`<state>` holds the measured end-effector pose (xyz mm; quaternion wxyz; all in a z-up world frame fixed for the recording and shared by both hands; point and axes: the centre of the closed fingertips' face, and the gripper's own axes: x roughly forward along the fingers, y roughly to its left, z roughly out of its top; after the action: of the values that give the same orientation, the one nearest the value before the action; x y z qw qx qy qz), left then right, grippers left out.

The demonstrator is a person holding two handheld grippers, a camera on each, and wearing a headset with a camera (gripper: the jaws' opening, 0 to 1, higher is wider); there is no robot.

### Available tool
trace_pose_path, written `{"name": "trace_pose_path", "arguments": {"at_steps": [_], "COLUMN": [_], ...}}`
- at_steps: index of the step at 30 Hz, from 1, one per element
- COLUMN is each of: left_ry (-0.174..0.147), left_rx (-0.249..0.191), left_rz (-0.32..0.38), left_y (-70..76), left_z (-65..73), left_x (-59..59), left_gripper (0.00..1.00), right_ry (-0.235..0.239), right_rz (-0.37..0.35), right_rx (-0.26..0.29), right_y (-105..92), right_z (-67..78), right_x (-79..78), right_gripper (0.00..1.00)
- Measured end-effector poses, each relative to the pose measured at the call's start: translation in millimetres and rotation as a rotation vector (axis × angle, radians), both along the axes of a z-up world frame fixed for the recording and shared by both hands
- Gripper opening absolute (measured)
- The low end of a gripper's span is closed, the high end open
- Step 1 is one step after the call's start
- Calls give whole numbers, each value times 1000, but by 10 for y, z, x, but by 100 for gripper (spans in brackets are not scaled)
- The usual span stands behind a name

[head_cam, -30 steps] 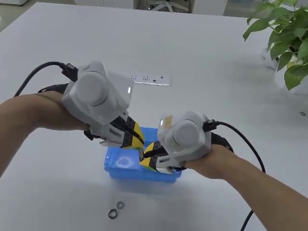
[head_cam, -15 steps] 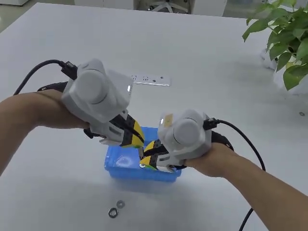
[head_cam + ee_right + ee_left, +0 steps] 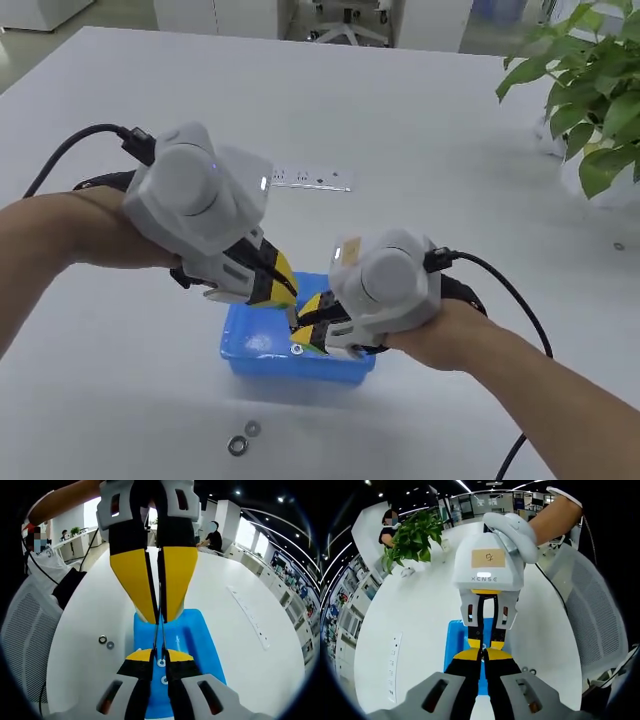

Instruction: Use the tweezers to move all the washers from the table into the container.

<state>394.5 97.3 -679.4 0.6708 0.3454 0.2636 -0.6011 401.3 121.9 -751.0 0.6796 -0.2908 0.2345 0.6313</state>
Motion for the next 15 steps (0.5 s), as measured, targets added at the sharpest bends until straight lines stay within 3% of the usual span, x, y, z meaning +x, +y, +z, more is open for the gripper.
{"name": "trace_pose_path", "arguments": {"at_steps": [15], "left_ry": [-37], "left_rx": [-2], "left_rz": [2], "left_y": [-1], "left_z": [230], "left_x": [-158], "left_gripper": [6], "right_ry": [-50], "right_rz": [-1], "right_rx": [11], "right_y": [10], "right_z": [238], "right_x": [-126], "right_gripper": [11]}}
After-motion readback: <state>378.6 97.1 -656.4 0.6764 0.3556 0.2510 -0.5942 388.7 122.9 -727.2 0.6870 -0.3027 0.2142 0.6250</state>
